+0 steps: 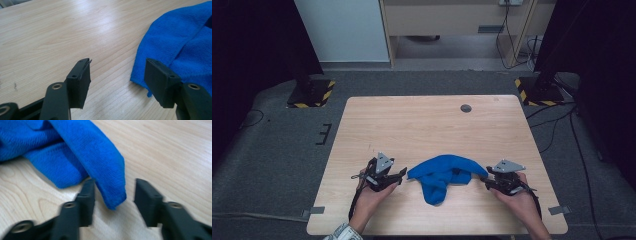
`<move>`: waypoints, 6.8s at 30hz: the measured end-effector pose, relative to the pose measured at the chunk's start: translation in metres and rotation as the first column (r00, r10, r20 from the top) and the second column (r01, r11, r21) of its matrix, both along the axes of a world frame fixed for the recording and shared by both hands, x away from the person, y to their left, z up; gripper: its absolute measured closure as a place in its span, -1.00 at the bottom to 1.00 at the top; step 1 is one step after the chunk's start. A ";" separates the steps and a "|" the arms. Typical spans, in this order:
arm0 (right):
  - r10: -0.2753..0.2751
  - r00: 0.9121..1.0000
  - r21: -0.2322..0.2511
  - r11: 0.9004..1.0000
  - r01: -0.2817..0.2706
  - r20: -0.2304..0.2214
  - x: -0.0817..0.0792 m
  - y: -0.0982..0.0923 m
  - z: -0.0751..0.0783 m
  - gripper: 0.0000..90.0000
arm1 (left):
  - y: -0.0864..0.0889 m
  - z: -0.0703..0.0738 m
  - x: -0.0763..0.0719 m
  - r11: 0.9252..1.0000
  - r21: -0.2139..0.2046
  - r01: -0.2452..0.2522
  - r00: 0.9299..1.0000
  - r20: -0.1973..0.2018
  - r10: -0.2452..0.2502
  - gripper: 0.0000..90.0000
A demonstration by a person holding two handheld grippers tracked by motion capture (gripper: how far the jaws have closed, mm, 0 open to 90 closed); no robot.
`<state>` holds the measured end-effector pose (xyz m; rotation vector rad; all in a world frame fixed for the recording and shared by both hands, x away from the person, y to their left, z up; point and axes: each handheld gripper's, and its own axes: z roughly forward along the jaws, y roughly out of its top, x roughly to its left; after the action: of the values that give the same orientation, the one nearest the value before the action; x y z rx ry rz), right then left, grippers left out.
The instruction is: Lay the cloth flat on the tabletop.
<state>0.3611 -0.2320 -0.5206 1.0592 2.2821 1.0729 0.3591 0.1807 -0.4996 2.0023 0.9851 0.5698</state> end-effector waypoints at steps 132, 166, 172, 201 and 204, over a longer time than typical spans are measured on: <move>-0.190 0.977 0.112 0.973 0.200 -0.098 0.100 0.042 0.025 -0.13 | -0.022 0.008 0.096 0.993 -0.020 -0.113 0.990 -0.087 0.111 -0.33; -0.146 0.985 0.022 0.989 0.149 -0.094 0.038 0.083 0.010 0.72 | -0.032 -0.030 0.020 0.991 0.123 0.044 0.990 -0.139 -0.027 -0.58; -0.147 0.984 0.063 0.986 0.154 -0.098 0.038 0.066 0.017 0.82 | -0.030 -0.030 0.021 0.991 0.125 0.043 0.989 -0.144 -0.025 -0.56; -0.154 0.979 0.005 0.988 0.156 -0.132 0.064 0.058 0.025 0.88 | -0.015 -0.031 0.033 0.994 0.112 -0.008 0.988 -0.153 0.025 -0.59; -0.155 0.980 0.023 0.987 0.159 -0.127 0.057 0.045 0.028 0.88 | -0.012 -0.031 0.034 0.994 0.105 -0.019 0.987 -0.158 0.036 -0.59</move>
<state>0.4182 -0.1866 -0.4925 1.3305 2.2383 1.0100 0.3928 0.1685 -0.5310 2.1560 1.1006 0.4894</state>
